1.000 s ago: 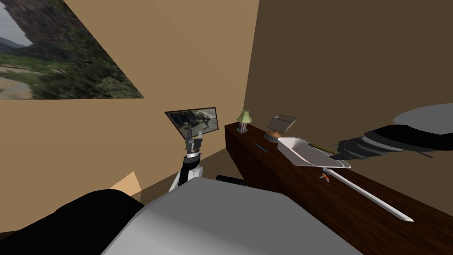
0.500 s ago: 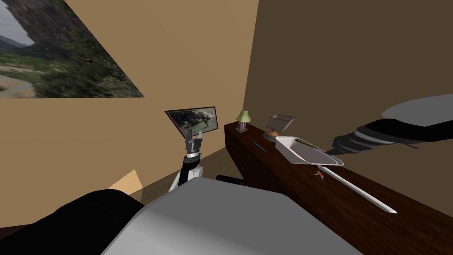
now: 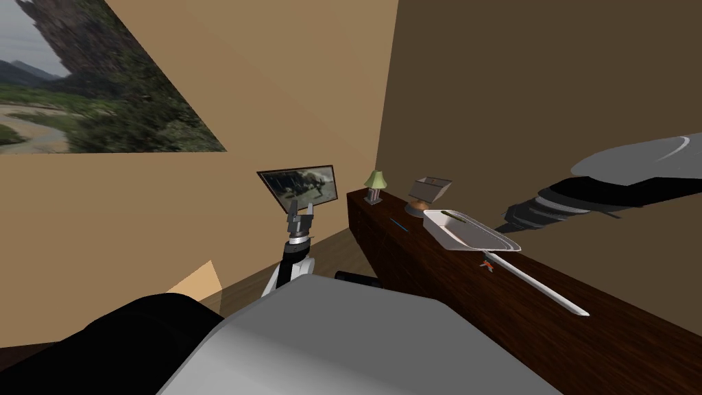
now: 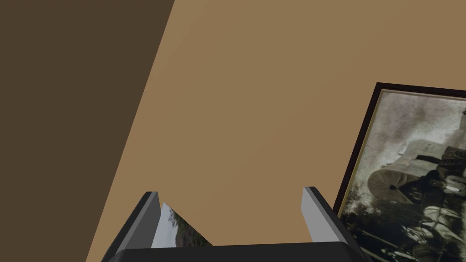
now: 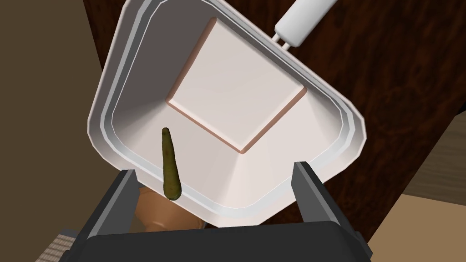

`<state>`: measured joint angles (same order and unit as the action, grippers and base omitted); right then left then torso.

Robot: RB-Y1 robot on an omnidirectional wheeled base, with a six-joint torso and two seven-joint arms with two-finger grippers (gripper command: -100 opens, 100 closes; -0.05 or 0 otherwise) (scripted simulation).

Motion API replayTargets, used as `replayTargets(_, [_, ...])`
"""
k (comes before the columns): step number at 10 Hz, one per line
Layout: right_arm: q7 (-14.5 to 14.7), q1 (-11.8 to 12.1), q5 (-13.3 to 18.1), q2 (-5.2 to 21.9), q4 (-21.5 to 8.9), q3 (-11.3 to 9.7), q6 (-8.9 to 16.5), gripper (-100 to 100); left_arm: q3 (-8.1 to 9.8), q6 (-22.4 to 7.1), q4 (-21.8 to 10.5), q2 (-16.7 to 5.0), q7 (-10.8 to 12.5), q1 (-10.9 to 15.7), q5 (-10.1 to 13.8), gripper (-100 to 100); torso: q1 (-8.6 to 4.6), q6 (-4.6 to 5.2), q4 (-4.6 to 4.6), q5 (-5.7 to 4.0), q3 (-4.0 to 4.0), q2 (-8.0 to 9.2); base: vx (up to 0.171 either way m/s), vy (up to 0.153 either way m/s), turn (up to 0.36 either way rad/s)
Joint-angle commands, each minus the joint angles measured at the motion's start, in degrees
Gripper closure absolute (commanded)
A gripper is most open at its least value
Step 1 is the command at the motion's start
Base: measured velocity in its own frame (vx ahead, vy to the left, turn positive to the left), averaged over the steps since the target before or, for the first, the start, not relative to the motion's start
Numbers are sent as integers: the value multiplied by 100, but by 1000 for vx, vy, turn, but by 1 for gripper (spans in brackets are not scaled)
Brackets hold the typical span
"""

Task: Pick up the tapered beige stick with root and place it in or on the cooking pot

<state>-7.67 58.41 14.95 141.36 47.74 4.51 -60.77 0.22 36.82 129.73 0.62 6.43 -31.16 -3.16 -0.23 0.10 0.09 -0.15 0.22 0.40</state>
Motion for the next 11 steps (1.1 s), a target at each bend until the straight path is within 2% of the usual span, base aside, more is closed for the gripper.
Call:
replayTargets(1, [-112,22,-162,242,-145,-38,-154,-100,0,0,0,0,0,0,0,0,0,0,0,0,0,0,-73,-53,4])
replayTargets(4, [-291,71,-464,689,-416,-103,-417,-100,0,0,0,0,0,0,0,0,-7,1,2,-3,5,8,-71,-60,2])
replayTargets(5, [-228,77,-407,594,-387,-77,-374,-100,0,0,0,0,0,0,0,0,-5,1,3,-2,7,11,-35,-25,9])
replayTargets(6, [-252,65,-413,611,-384,-86,-387,0,0,0,0,0,0,0,0,0,3,4,2,-2,3,2,-5,-4,-2])
replayTargets(11, [-250,67,-412,608,-385,-86,-386,0,0,0,0,0,0,-1,0,0,14,2,-4,2,-9,-15,0,0,0])
